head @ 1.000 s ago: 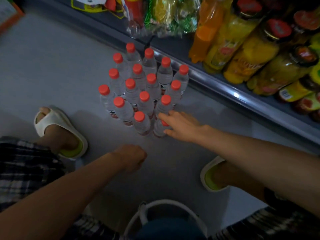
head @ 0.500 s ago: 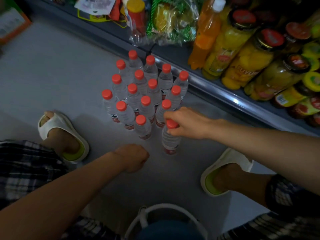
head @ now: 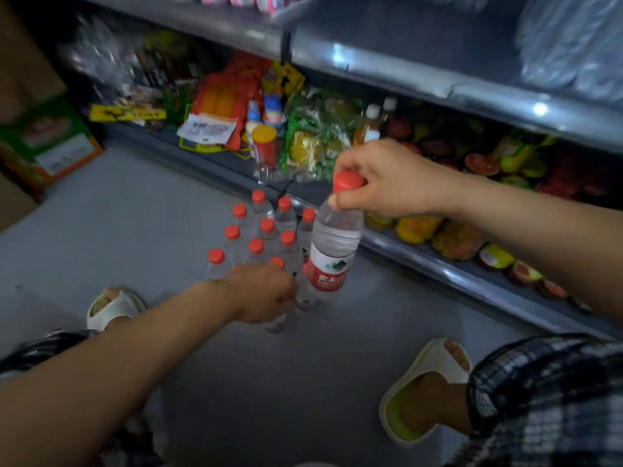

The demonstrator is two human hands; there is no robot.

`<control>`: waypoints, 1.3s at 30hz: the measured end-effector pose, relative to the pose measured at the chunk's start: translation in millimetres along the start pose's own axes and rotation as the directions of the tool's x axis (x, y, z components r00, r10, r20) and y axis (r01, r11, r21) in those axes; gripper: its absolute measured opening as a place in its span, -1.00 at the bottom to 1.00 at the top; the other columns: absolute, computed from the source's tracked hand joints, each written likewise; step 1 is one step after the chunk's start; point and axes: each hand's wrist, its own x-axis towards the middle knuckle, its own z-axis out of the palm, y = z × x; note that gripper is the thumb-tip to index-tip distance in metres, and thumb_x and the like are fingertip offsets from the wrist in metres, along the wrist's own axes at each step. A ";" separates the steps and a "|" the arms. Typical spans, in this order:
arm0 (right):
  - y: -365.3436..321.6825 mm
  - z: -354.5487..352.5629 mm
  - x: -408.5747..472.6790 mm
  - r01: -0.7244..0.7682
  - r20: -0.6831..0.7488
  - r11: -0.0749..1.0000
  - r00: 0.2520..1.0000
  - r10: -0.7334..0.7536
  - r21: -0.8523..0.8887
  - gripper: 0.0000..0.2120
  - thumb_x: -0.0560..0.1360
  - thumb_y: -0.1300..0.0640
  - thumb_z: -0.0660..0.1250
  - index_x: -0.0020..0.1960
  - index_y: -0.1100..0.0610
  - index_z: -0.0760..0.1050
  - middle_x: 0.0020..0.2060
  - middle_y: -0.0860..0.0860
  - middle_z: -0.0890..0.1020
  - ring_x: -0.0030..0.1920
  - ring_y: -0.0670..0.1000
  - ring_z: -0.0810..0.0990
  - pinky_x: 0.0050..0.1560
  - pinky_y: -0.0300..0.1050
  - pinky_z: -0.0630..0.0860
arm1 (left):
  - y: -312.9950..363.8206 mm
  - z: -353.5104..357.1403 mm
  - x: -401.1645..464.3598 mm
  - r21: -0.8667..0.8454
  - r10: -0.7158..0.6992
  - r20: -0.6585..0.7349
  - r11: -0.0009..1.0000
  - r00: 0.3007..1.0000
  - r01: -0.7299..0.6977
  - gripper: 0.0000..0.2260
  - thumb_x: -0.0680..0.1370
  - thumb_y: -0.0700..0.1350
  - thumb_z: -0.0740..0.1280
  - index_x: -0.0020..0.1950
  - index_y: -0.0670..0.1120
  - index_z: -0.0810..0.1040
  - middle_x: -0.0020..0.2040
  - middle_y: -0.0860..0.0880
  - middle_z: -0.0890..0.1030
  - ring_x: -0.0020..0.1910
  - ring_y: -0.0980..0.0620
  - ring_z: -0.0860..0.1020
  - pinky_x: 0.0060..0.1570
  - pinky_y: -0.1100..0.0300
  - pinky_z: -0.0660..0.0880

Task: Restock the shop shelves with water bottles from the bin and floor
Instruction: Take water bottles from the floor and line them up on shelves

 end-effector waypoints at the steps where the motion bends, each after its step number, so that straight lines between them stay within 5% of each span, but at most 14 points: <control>1: -2.9 -15.4 0.3 -0.015 -0.039 1.000 0.999 0.015 -0.006 -0.71 0.41 -0.02 0.43 -0.19 0.22 0.54 -0.39 0.05 0.52 -0.37 -0.03 0.44 -0.32 -0.10 0.33 | -1.1 -14.6 -1.6 0.007 -0.001 -0.023 1.000 1.000 0.001 -0.83 0.57 -0.04 0.20 0.05 -0.04 0.55 0.08 -0.09 0.59 0.08 -0.12 0.54 0.00 0.11 0.46; 11: -11.1 -152.6 14.8 -0.164 -0.432 0.977 0.877 0.209 0.138 -0.64 0.30 -0.03 0.47 -0.27 0.30 0.54 -0.46 0.03 0.44 -0.45 -0.11 0.35 -0.40 -0.20 0.29 | -7.0 -180.9 -17.4 0.045 0.037 -0.388 0.999 0.921 -0.021 -0.87 0.56 -0.05 0.24 -0.01 -0.02 0.57 0.00 -0.06 0.62 0.02 -0.09 0.55 -0.05 0.10 0.45; 20: 25.3 -243.7 55.3 -0.164 -0.729 0.959 0.623 0.284 0.233 -0.73 0.28 -0.02 0.44 -0.29 0.20 0.60 -0.51 -0.05 0.55 -0.55 -0.21 0.39 -0.51 -0.32 0.36 | -25.5 -289.6 6.9 0.044 0.063 -0.562 0.998 0.825 -0.045 -0.88 0.58 -0.03 0.25 0.01 0.01 0.58 -0.14 0.08 0.57 -0.17 0.09 0.45 -0.19 0.19 0.37; 25: 59.8 -261.5 89.4 -0.274 -0.778 0.952 0.565 0.275 0.138 -0.80 0.36 0.00 0.42 -0.24 0.14 0.60 -0.38 0.00 0.62 -0.35 -0.08 0.56 -0.32 -0.18 0.47 | -45.7 -321.0 43.4 -0.007 0.049 -0.611 0.998 0.790 -0.067 -0.86 0.58 -0.04 0.26 0.04 0.00 0.60 -0.07 0.03 0.63 -0.10 0.04 0.54 -0.06 0.08 0.52; 35: 167.4 -287.2 167.3 -0.509 -0.787 0.856 0.491 0.374 0.089 -0.69 0.41 -0.07 0.40 -0.27 0.19 0.55 -0.37 0.04 0.56 -0.37 0.00 0.51 -0.46 -0.19 0.32 | -86.2 -356.8 146.9 -0.047 0.048 -0.672 0.993 0.739 -0.107 -0.87 0.56 -0.03 0.29 0.05 0.05 0.60 -0.04 0.04 0.63 -0.03 0.00 0.58 0.02 0.02 0.54; 39: 206.3 -299.3 191.8 -0.569 -0.769 0.818 0.486 0.416 0.082 -0.71 0.41 -0.08 0.40 -0.31 0.10 0.46 -0.28 0.05 0.57 -0.22 0.06 0.57 -0.31 -0.17 0.33 | -97.4 -359.6 182.0 -0.069 0.059 -0.686 0.987 0.725 -0.146 -0.89 0.55 -0.03 0.29 0.02 0.06 0.60 -0.08 0.06 0.63 -0.07 0.03 0.59 0.01 0.04 0.55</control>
